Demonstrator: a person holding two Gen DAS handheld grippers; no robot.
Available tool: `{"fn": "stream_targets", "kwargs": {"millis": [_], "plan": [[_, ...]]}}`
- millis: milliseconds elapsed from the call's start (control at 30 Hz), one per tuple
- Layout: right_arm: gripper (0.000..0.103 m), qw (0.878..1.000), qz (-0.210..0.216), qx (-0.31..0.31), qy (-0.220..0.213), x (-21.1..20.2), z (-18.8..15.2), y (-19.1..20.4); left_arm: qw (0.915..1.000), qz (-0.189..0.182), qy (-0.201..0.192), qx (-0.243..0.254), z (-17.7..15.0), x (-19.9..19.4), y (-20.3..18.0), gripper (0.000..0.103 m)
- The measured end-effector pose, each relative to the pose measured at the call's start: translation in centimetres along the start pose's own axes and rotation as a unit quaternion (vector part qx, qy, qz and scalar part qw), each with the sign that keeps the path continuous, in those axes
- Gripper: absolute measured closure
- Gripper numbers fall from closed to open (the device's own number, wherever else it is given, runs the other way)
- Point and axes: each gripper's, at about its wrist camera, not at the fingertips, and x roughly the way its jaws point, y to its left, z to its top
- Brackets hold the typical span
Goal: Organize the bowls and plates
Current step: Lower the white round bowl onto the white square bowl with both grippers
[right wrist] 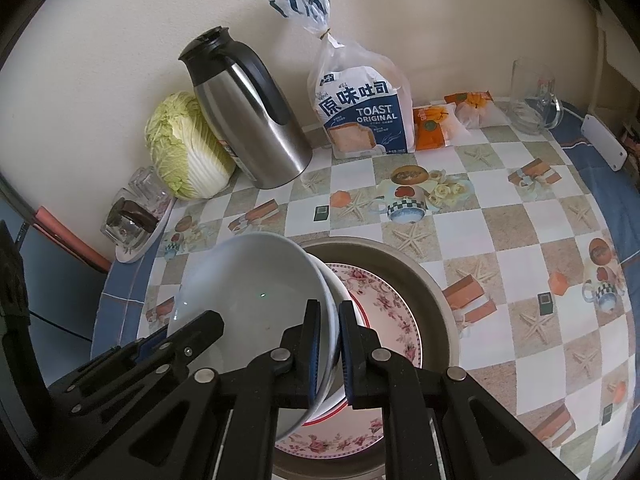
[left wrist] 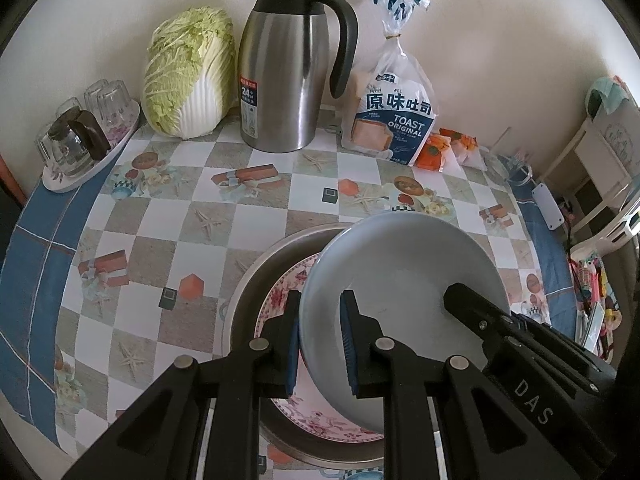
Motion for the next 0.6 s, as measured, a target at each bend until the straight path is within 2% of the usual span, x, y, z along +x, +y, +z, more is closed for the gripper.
{"fn": "stream_targets", "kwargs": {"millis": [167, 267, 600], "plan": [[0.09, 1.0, -0.012, -0.009, -0.007, -0.32, 0.03, 0.18, 1.0, 0.007, 0.0, 0.007, -0.06, 0.09, -0.27, 0.084], [0.085, 1.0, -0.016, -0.011, -0.009, -0.41, 0.09, 0.12, 0.9999, 0.008, -0.001, 0.01, -0.08, 0.07, -0.47, 0.084], [0.084, 1.0, -0.002, -0.007, -0.009, -0.62, 0.16, -0.15, 1.0, 0.0, -0.003, -0.001, 0.08, -0.14, 0.0, 0.084]]}}
